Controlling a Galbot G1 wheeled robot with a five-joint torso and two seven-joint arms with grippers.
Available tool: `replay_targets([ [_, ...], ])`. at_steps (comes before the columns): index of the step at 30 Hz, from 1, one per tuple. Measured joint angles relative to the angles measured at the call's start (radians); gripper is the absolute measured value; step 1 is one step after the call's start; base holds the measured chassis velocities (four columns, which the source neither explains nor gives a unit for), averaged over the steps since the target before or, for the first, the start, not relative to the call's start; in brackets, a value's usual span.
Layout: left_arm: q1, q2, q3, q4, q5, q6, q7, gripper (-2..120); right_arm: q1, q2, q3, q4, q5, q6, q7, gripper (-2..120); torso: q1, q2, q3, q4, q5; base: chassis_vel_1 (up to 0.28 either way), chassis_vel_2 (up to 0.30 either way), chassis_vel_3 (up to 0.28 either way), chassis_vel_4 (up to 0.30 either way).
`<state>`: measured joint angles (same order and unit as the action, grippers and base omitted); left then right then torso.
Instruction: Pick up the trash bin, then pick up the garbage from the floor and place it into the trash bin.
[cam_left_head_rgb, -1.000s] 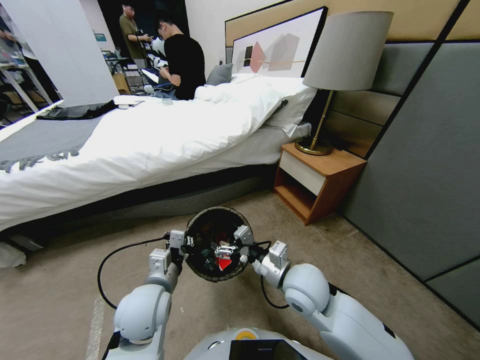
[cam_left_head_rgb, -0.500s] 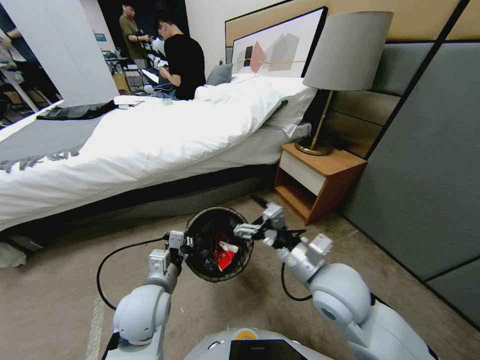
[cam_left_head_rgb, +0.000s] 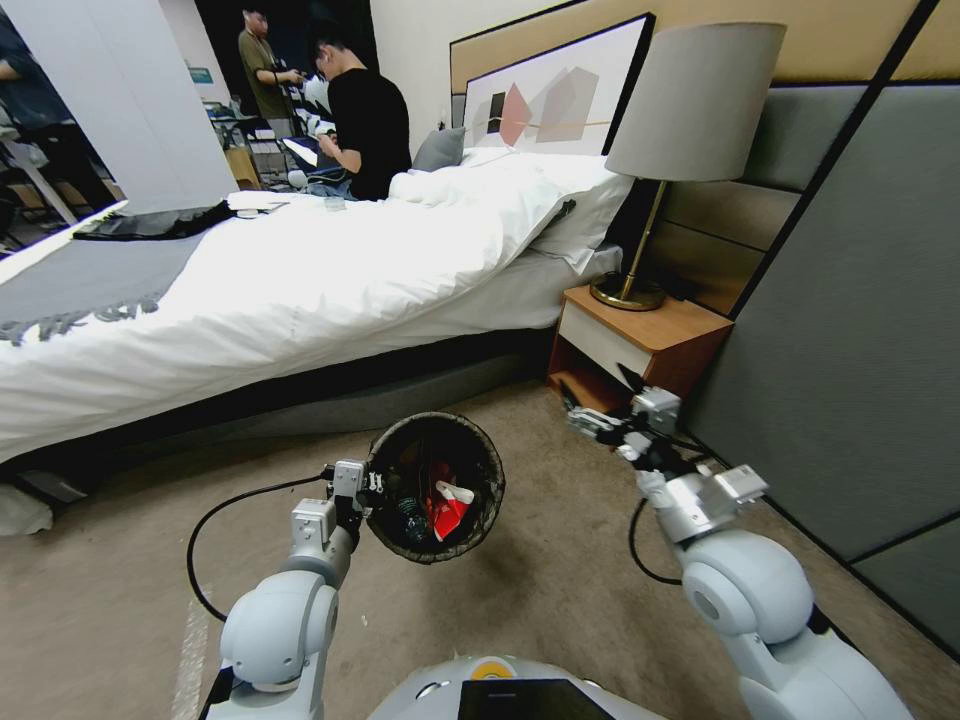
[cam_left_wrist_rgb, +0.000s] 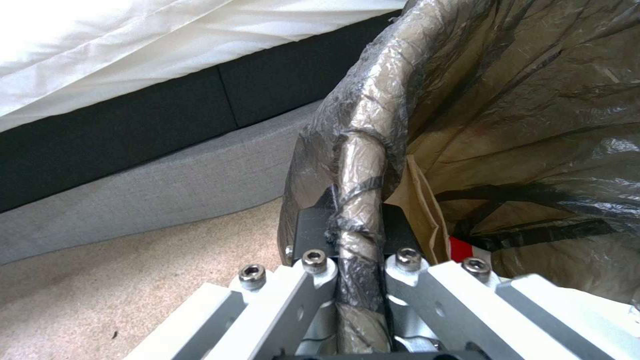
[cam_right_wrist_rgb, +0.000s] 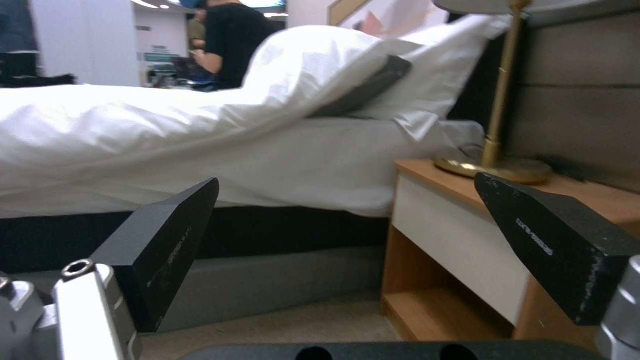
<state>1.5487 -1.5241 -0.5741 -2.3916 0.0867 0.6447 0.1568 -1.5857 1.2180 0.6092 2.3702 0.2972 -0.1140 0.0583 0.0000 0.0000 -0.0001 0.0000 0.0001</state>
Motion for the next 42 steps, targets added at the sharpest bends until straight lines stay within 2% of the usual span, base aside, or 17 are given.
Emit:
replay_targets([
  [4, 0.001, 0.001, -0.004, -0.001, -0.001, 0.004, 0.000, 1, -0.065, 0.073, 0.000, -0.033, -0.081, 0.061, -0.005, 100, 0.000, 0.000, 0.000, 0.0000, -0.0001, 0.000, 0.000, 0.000, 0.000],
  [11, -0.001, 0.002, -0.006, -0.002, -0.007, 0.014, 0.001, 1, -0.132, 0.121, -0.008, -0.057, -0.145, 0.120, -0.009, 100, 0.000, 0.000, 0.000, -0.0001, -0.0002, 0.000, 0.000, 0.000, 0.000],
  [23, -0.003, 0.001, -0.005, -0.004, -0.008, 0.025, 0.004, 1, -0.159, 0.151, -0.033, -0.074, -0.181, 0.147, -0.009, 100, 0.000, 0.000, 0.000, 0.0000, -0.0001, 0.000, 0.000, 0.000, 0.000],
  [42, 0.006, -0.005, -0.003, -0.011, -0.004, 0.025, 0.004, 1, -0.159, 0.145, -0.049, -0.086, -0.179, 0.148, -0.007, 100, 0.000, 0.000, 0.000, 0.0001, -0.0001, 0.046, 0.046, 0.040, 0.045],
])
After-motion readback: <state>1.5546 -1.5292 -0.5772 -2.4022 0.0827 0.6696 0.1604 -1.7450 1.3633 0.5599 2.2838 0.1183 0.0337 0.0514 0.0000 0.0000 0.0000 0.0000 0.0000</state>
